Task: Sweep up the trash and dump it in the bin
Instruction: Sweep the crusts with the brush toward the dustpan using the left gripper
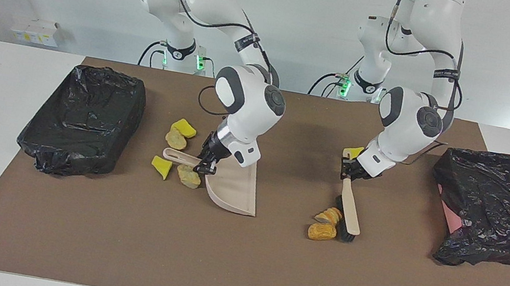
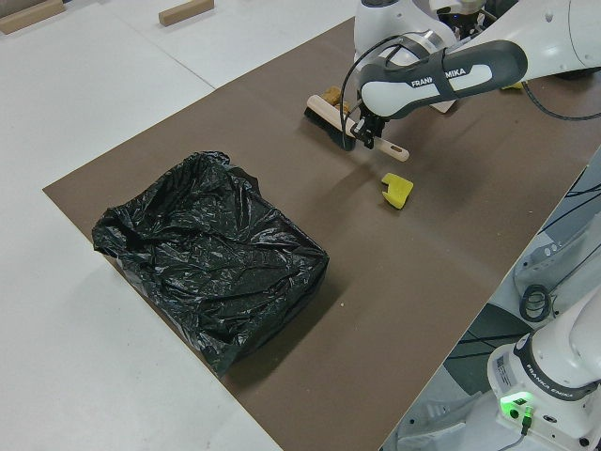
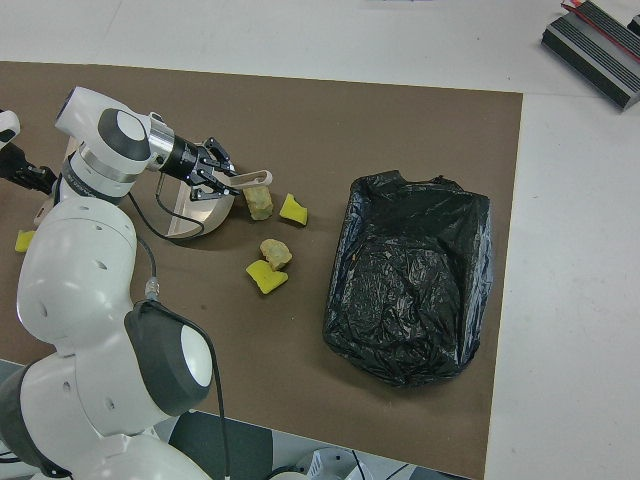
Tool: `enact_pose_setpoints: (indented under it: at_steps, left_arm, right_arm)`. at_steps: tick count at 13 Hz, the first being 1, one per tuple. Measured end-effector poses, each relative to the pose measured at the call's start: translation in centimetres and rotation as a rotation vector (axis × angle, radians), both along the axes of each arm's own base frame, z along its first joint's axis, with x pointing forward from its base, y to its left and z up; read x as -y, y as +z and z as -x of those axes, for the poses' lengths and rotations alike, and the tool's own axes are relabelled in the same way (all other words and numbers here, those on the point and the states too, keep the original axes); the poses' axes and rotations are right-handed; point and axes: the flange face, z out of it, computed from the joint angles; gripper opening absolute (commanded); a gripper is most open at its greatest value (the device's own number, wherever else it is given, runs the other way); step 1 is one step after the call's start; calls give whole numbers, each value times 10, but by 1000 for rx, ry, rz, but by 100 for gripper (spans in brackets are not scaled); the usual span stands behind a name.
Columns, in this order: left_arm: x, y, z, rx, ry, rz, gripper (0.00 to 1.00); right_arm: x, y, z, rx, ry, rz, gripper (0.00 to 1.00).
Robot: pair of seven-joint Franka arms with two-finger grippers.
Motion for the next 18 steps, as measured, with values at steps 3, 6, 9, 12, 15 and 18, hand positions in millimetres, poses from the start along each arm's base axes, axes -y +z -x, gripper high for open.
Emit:
enact_pose_setpoints:
  at_steps: [3, 6, 9, 12, 15, 18]
  left_arm:
    - [18, 0, 5, 1, -40, 2, 0]
    - [48, 4, 13, 7, -90, 8, 0]
    - [51, 30, -1, 17, -93, 21, 0]
    - [39, 47, -22, 40, -77, 14, 0]
    - [40, 28, -58, 28, -101, -32, 0]
    - [52, -1, -73, 5, -136, -61, 0]
  right_arm:
    - [-4, 0, -3, -7, -34, -44, 0]
    - [-7, -7, -3, -23, -43, -61, 0]
    - [-14, -14, 0, -32, -32, -57, 0]
    - [-15, -13, -2, -17, -25, -71, 0]
    - [-12, -12, -4, -14, -29, -73, 0]
    - [-8, -13, -6, -12, -35, -74, 0]
